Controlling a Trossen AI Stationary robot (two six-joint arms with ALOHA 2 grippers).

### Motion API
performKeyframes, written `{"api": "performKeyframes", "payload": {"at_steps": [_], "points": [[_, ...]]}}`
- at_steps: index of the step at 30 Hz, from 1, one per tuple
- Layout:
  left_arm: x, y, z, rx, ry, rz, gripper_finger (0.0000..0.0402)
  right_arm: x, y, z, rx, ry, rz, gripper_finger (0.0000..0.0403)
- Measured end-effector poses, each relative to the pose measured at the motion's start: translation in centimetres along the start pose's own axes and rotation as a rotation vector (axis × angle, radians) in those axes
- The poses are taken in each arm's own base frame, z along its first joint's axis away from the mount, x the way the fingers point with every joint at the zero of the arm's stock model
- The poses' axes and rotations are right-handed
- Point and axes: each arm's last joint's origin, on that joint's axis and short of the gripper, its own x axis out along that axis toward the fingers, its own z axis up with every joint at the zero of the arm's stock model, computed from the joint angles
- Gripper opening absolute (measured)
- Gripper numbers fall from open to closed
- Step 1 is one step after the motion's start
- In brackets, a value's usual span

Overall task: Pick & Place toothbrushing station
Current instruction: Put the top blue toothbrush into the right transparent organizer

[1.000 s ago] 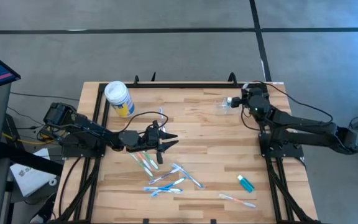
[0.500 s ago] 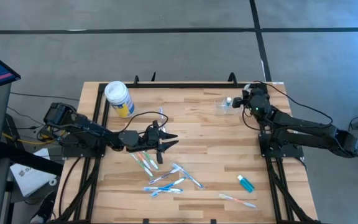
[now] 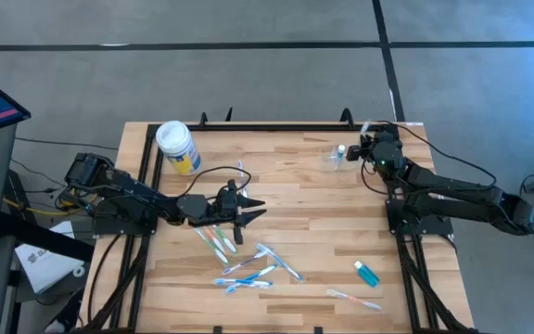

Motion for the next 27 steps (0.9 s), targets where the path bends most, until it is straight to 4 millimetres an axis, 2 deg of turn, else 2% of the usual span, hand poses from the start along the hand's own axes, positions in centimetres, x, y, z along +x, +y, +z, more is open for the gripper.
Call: {"api": "performKeyframes", "payload": {"at_steps": [14, 20, 27], "points": [[0.0, 0.0, -0.1, 0.005, 0.012, 0.001, 0.0100, -0.5, -0.1, 0.6, 0.009, -0.035, 0.016, 0.0167], [0.0, 0.0, -0.2, 0.008, 0.017, 0.002, 0.0100, -1.9, 0.3, 1.1, 0.028, -0.059, 0.148, 0.0175], [0.0, 0.0, -0.5, -0.023, 0.049, 0.004, 0.0100, -4.1, 1.6, 1.6, 0.005, -0.087, 0.433, 0.0164]]}}
